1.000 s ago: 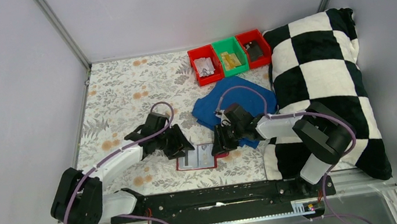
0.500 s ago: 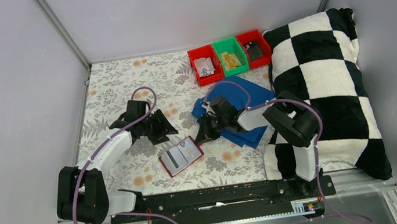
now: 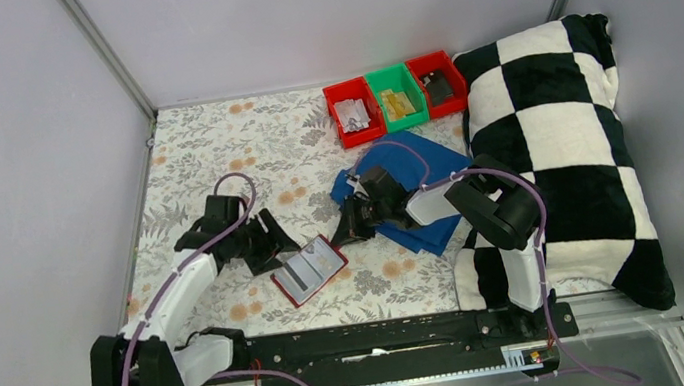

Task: Take the credit cards out of the card holder
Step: Open the card holder at the center of the board.

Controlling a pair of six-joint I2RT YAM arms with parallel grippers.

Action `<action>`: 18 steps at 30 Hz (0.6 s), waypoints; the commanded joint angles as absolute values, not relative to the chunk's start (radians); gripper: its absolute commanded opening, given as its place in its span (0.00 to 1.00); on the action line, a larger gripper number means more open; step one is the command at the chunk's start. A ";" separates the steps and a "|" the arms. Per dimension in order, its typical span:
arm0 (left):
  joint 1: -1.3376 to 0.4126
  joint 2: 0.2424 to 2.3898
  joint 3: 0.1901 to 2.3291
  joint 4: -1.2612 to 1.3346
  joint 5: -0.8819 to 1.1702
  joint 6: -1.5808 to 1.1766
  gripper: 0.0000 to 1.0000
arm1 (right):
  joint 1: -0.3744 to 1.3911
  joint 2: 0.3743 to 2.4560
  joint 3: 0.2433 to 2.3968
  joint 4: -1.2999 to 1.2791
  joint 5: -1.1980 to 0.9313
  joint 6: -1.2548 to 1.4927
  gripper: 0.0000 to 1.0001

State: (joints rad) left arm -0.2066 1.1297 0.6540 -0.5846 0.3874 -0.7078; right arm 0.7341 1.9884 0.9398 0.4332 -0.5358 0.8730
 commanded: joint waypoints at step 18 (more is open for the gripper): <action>-0.214 1.114 0.531 -0.505 0.398 -0.813 0.76 | 0.742 1.948 0.893 0.452 -0.515 0.872 0.17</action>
